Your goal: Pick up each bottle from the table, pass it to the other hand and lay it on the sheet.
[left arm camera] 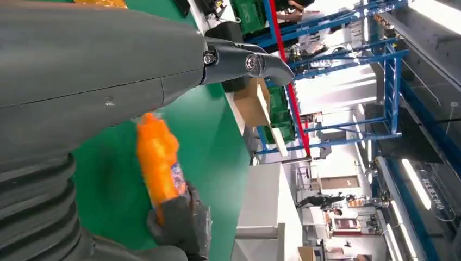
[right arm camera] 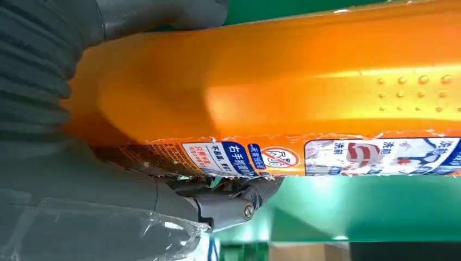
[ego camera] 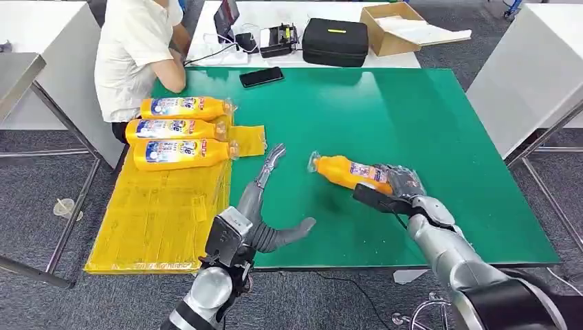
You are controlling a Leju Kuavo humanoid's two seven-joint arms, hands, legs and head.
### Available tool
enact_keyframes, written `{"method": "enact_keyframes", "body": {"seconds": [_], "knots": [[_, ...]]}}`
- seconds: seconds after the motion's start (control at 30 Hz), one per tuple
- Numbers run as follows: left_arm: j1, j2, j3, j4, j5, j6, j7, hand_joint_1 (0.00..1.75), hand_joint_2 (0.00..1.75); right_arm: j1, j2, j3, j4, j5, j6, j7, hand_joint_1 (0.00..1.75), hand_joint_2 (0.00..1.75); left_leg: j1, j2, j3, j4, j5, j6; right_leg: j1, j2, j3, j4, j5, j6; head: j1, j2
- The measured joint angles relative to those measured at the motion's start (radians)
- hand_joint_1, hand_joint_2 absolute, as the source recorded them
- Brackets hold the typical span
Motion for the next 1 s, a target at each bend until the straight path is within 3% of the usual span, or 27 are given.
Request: {"method": "enact_keyframes", "body": {"seconds": [0.2,0.3,0.47,0.67,1.0], "knots": [[0.007,0.000,0.001,0.004,0.094,-0.047,0.019,0.00,1.75,0.036,0.008,-0.093,-0.028,-0.155,0.049,-0.135,1.75,1.75,0.000,0.001,0.003,0.000,-0.001,-0.001,0.001,0.001,0.003,0.000,0.000,0.000,0.000,0.000],[0.026,-0.001,0.007,0.014,0.227,-0.072,0.041,0.00,1.75,0.089,0.029,-0.127,-0.113,-0.269,0.135,-0.219,1.75,1.75,0.000,0.003,0.003,-0.001,-0.002,-0.002,0.002,0.002,0.003,0.000,0.000,0.000,0.000,0.000],[0.035,-0.006,0.017,0.050,0.331,-0.062,0.047,0.00,1.75,0.186,0.072,-0.130,-0.316,-0.385,0.215,-0.204,1.75,1.75,0.002,0.002,0.000,-0.001,0.000,-0.002,0.002,0.001,0.001,0.001,0.000,-0.001,-0.001,0.000],[0.040,-0.009,0.040,0.065,0.393,-0.017,0.005,0.00,1.75,0.269,0.121,-0.106,-0.583,-0.512,0.207,-0.202,1.75,1.75,0.002,0.000,-0.005,0.000,0.001,-0.002,0.001,0.000,-0.003,0.001,0.000,0.000,0.000,0.000],[0.042,-0.009,0.047,0.057,0.446,-0.029,-0.016,0.00,1.75,0.334,0.167,-0.067,-0.784,-0.554,0.160,-0.249,1.75,1.75,0.002,0.000,-0.008,0.000,0.000,-0.001,0.001,0.000,-0.006,0.001,0.000,0.000,0.000,0.000]]}}
